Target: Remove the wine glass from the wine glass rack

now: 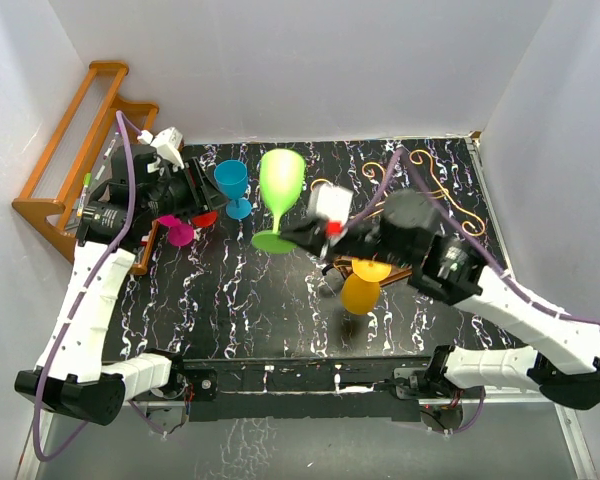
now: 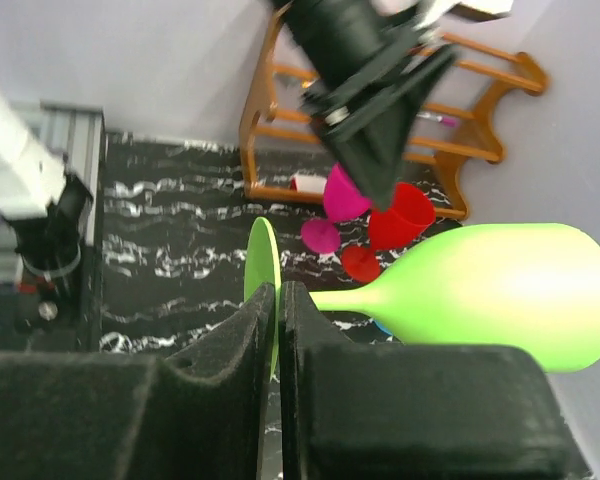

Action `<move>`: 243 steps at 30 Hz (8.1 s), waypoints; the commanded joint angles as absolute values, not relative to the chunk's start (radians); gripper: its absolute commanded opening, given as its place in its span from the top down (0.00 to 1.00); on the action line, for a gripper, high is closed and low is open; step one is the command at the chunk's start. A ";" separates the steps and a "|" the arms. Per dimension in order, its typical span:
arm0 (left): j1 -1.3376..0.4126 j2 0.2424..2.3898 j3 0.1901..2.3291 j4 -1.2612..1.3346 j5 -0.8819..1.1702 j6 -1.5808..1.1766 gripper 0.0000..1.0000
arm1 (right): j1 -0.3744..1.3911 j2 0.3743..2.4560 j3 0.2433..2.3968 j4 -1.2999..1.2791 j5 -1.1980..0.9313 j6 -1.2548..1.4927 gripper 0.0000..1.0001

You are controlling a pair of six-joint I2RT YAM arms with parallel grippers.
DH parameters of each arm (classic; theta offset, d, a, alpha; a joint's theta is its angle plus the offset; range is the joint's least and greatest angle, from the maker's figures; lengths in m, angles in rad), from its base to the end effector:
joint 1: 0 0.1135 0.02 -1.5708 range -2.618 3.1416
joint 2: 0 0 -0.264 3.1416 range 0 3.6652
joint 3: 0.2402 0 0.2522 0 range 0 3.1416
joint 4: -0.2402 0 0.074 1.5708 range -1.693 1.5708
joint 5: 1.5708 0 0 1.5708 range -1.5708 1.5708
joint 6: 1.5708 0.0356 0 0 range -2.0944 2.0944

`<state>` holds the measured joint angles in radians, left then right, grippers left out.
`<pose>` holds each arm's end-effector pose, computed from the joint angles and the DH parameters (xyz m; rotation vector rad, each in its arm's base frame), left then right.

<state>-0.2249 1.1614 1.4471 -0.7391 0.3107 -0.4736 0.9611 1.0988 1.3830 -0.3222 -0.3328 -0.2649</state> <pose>0.2218 -0.0619 0.4350 -0.0557 2.0831 -0.7489 0.1198 0.1918 0.4708 -1.1643 1.1928 0.8002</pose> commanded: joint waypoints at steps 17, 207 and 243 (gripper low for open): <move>-0.227 1.181 1.531 -0.832 0.455 -0.601 0.50 | 1.454 1.054 0.850 -0.028 0.457 -1.168 0.92; -0.210 1.014 1.211 -0.572 0.139 -0.531 0.71 | 0.518 0.593 0.970 -0.848 0.013 1.063 0.56; -0.212 0.998 1.197 -0.589 0.146 -0.528 0.71 | 0.518 0.527 1.001 -0.748 -0.069 1.076 0.92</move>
<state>-0.2169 1.0229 1.2076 -0.5842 0.1322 -0.5346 0.5171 0.5331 0.9668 -0.8352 -0.0311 1.0756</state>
